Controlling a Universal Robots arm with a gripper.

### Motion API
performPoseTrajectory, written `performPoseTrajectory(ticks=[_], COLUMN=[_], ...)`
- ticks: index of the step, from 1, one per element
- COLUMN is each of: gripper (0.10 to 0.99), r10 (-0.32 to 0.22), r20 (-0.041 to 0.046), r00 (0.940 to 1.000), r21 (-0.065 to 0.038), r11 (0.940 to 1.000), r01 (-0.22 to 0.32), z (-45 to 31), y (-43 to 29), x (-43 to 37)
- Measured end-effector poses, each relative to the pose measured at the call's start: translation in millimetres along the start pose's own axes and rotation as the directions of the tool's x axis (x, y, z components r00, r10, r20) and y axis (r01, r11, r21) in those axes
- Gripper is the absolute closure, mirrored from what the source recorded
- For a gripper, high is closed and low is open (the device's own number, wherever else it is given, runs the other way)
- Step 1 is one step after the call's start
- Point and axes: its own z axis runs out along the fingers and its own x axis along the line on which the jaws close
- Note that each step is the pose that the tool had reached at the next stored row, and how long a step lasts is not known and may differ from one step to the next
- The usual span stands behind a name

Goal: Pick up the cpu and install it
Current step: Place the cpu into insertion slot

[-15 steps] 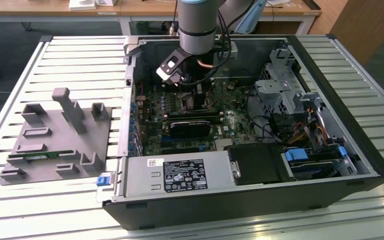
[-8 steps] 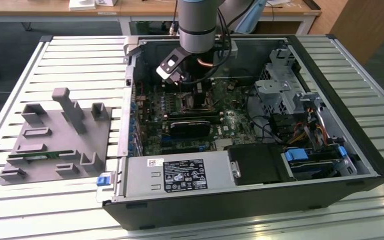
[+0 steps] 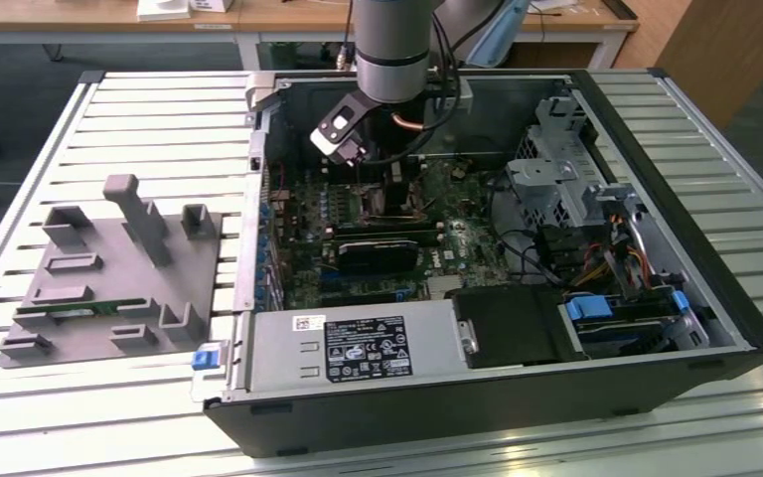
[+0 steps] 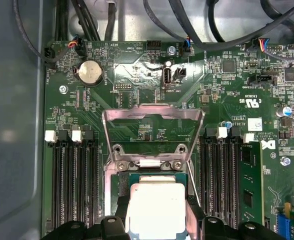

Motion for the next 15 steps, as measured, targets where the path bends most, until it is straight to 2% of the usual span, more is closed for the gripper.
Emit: performPoseTrajectory(ticks=[7,11,15], gripper=[0.557,0.557,0.557], r10=[-0.019,-0.025,-0.027], r20=[-0.001,-0.0015,-0.0016], r00=[0.9998,0.9997,0.9996], r21=[0.0,-0.001,-0.001], r11=[0.9998,0.9997,0.9996], r01=[0.019,0.025,0.027], z=[-0.5,-0.4,0.3], y=[-0.6,-0.8,-2.4], x=[0.7,5.7,6.5])
